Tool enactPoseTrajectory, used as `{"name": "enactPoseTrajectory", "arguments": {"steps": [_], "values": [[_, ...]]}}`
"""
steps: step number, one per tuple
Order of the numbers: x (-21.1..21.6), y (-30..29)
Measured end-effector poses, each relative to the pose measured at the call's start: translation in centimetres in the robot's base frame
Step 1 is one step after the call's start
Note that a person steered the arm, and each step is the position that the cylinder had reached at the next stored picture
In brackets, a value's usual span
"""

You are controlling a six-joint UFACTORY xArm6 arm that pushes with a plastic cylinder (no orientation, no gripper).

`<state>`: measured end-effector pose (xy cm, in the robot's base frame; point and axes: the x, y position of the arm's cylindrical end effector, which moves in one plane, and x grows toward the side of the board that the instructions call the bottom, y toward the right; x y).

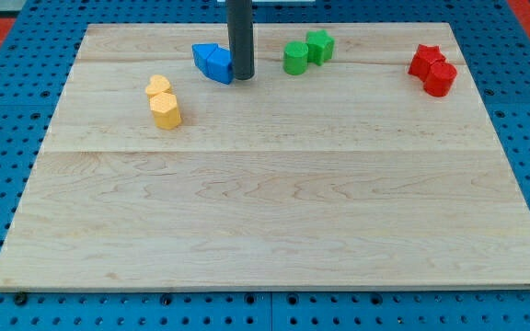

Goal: Move the blue cube into the triangle

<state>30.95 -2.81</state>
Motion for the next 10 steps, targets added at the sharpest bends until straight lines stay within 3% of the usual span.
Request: {"name": "enactPoseTrajectory", "arguments": {"steps": [2, 10], "values": [[8.6, 5.9], [6.2, 5.7]]}}
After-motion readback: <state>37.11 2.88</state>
